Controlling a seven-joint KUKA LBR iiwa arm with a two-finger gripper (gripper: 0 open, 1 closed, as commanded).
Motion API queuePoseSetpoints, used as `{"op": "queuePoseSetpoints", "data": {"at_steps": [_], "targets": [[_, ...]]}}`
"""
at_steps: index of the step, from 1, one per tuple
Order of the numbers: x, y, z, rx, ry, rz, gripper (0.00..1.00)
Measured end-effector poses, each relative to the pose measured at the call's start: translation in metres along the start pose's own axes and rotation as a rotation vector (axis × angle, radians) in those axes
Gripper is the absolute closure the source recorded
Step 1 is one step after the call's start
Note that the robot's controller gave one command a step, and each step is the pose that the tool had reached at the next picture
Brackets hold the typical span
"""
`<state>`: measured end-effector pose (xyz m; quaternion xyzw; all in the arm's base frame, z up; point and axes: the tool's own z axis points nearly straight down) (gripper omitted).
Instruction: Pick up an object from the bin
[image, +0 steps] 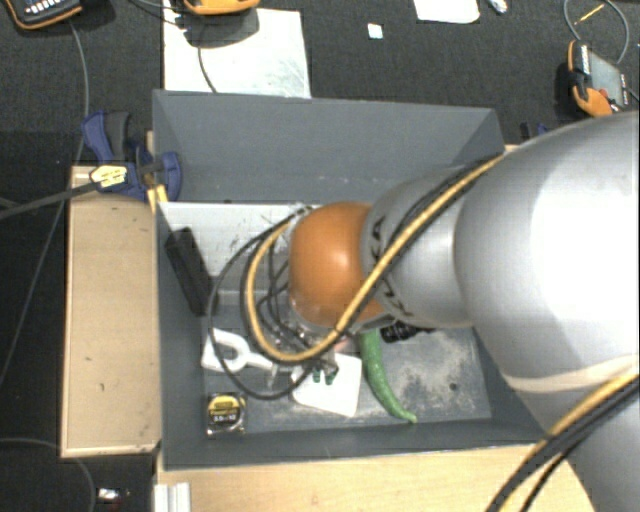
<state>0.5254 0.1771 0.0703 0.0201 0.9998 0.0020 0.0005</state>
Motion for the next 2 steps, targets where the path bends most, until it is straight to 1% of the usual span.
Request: {"op": "queuePoseSetpoints", "data": {"at_steps": [1, 2], "targets": [[0.003, -0.001, -0.024, 0.003, 0.01, 0.002, 1.0], [0.002, -0.001, -0.064, 0.003, 0.008, 0.002, 1.0]]}}
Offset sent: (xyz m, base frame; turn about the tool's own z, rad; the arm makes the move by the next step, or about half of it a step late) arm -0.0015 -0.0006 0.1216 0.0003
